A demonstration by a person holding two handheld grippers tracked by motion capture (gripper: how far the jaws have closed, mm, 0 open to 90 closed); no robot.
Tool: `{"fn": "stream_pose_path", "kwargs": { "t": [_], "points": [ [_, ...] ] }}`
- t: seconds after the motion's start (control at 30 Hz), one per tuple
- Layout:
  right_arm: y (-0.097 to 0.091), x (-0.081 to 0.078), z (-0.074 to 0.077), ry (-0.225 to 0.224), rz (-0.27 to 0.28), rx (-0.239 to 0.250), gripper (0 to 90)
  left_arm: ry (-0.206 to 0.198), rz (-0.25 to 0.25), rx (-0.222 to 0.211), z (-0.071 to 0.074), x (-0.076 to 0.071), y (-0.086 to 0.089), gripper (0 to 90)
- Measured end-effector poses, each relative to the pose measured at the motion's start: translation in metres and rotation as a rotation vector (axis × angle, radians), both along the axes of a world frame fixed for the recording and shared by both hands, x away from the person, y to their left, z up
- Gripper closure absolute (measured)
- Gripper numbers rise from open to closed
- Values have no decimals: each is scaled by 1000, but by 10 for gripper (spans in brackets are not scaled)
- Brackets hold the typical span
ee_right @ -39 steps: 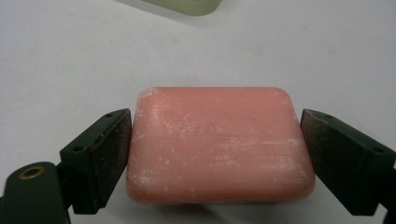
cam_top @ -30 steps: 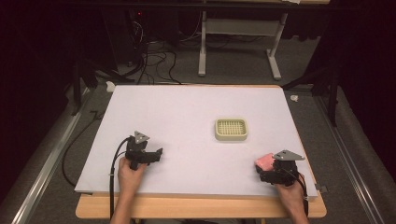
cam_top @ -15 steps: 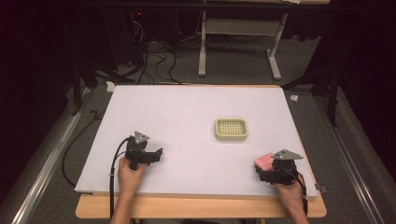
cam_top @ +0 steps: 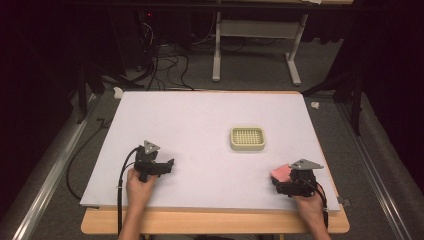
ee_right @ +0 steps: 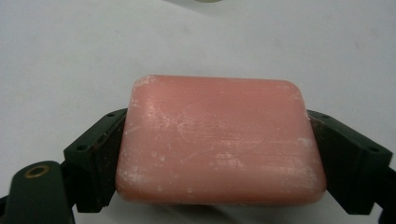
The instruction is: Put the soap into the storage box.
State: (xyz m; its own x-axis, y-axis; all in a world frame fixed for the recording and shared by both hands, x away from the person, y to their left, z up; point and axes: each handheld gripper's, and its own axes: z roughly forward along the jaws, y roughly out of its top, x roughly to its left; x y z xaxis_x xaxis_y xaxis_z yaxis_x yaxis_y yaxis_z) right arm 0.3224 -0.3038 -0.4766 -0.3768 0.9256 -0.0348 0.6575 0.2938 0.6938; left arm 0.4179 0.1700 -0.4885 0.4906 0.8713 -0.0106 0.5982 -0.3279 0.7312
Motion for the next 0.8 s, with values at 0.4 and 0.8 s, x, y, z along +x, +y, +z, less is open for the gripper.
{"fn": "stream_pose_path", "kwargs": {
  "t": [0.4,0.8],
  "points": [
    [10,6,12,-30,25,30,136,0,0,0,0,0,0,155],
    [22,15,23,-52,61,77,136,1,0,0,0,0,0,155]
  ]
}}
